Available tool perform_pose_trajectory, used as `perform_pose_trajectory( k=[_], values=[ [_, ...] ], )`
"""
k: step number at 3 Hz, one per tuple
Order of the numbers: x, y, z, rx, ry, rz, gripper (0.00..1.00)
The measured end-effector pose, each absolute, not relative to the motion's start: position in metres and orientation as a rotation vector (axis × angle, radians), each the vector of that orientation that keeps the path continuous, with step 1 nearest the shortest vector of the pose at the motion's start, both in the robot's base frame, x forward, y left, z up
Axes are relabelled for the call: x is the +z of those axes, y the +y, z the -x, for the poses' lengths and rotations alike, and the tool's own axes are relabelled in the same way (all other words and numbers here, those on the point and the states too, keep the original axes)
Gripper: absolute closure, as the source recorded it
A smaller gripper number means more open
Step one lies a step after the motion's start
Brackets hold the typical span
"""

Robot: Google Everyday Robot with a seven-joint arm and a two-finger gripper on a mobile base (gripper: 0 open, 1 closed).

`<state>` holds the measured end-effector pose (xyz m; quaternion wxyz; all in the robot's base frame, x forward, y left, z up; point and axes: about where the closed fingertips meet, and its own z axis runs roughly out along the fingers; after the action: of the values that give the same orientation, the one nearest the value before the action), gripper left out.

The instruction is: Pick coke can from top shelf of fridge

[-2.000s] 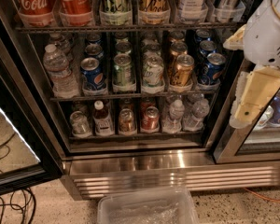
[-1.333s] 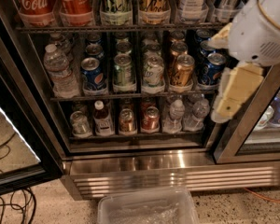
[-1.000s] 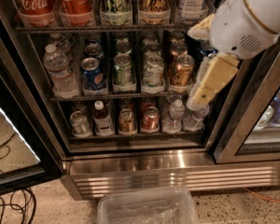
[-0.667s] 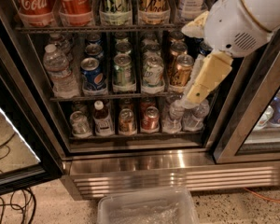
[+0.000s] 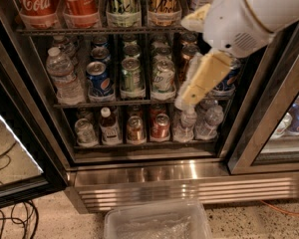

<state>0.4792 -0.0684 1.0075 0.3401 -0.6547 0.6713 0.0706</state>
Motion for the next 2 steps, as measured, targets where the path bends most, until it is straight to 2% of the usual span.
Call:
perform_pose_trajectory(
  k=[1,2],
  values=[
    [1.035,-0.005,-0.484,0.180,1.634,1.614,0.00],
    [1.054,0.039,-0.490,0.215,1.578,1.477,0.00]
  ],
)
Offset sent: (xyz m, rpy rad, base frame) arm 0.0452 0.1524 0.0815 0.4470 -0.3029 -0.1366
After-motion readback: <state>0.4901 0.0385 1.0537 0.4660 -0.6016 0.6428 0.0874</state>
